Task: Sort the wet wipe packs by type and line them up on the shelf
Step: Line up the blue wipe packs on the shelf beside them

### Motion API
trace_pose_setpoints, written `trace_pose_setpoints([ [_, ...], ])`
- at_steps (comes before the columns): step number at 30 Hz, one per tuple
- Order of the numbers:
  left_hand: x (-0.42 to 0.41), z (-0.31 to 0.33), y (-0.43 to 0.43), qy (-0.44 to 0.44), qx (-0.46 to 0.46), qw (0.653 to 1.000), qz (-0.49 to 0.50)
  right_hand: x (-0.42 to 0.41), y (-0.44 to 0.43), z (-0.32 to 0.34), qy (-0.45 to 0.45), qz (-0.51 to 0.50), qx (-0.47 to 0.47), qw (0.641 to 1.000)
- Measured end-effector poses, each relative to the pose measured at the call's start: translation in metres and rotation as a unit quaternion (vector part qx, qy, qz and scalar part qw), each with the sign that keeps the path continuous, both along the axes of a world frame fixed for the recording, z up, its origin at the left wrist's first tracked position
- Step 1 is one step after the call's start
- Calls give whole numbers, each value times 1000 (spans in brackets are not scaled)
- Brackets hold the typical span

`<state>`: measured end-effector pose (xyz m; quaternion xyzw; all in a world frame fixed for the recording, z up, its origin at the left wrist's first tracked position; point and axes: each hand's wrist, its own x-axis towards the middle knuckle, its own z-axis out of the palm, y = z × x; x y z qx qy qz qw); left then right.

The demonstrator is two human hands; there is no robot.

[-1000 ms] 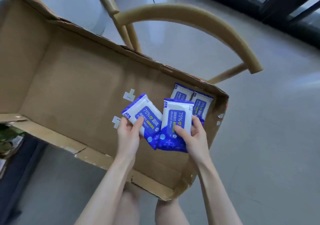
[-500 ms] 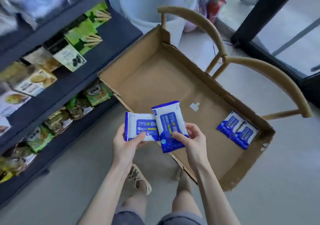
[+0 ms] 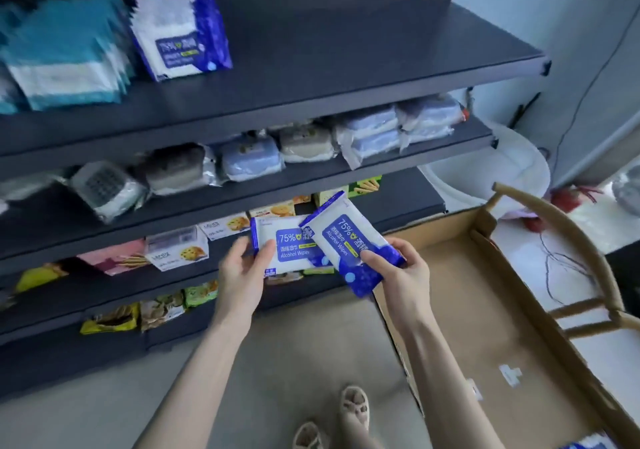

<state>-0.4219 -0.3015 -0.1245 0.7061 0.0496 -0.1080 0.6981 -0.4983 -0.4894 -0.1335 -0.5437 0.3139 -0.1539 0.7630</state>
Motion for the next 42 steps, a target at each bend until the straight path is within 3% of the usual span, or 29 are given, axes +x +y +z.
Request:
trace_pose_setpoints([
  [11, 147, 92, 47, -159, 45, 986, 29, 187, 18, 99, -117, 88, -60, 987],
  [21, 279, 148, 74, -226, 246, 942, 15, 326, 27, 145, -152, 185, -122, 963],
  [24, 302, 153, 78, -239, 357, 903, -5, 350, 29, 145, -157, 202, -143, 956],
  [27, 317, 157, 77, -236, 413, 880, 7, 368, 31, 142, -155, 212, -170, 950],
  [36, 335, 167, 95, -222, 426, 874, -77, 397, 59, 129, -141, 218, -345, 902],
  [42, 341, 167, 102, -282, 459, 838, -87, 407, 92, 130, -123, 202, -439, 867],
])
